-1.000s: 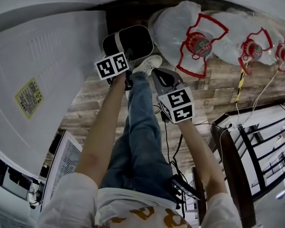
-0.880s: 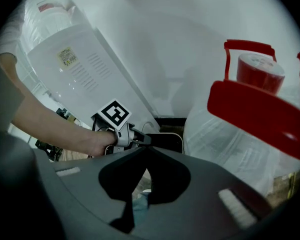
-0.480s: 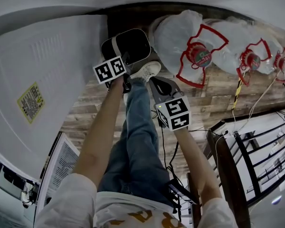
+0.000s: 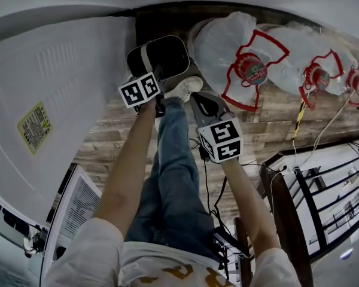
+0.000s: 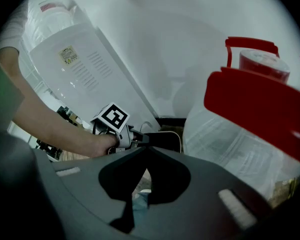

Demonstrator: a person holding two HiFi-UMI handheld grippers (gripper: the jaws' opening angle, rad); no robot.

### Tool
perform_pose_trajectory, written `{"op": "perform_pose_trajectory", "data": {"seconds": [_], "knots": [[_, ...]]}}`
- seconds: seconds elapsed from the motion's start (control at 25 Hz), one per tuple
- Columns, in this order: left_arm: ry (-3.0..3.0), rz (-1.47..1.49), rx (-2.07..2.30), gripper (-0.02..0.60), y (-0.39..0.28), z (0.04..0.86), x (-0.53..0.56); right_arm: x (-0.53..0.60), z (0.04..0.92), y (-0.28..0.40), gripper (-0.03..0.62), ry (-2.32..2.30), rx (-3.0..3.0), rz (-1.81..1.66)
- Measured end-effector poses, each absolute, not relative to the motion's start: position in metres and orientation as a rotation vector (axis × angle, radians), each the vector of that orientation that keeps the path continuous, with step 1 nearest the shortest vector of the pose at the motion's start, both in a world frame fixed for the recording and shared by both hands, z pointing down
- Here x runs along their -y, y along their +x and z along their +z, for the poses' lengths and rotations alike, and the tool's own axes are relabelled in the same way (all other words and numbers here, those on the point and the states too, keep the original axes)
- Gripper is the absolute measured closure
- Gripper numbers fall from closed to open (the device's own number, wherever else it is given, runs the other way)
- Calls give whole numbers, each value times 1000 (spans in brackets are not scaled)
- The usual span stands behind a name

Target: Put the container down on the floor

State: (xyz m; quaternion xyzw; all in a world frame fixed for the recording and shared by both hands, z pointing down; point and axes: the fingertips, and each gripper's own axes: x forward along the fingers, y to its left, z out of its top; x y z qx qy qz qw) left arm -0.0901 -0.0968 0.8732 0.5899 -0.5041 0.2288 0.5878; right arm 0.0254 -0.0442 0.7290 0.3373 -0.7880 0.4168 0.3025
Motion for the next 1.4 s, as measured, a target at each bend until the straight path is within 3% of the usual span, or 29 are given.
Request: {"op": "perform_pose_trajectory", "data": {"seconds": [0.44,0.68,1.08,1.2,1.4], "knots": [[1361,678,1254,561,-114,878,92,42,730,31,566,927,2103,1069],[1314,733,1265,495,-122,882,76,35,731,32,566,921,2098,1077],[1209,774,1385,488,-155,884,59,39,727,25,566,878,2114,975],[1200,824,1403,433,-164,884,55,41,723,23,566,872,2120,934],[1150,894,1396,410,-182,887,43,42,720,15,566,852,2132,911]]}}
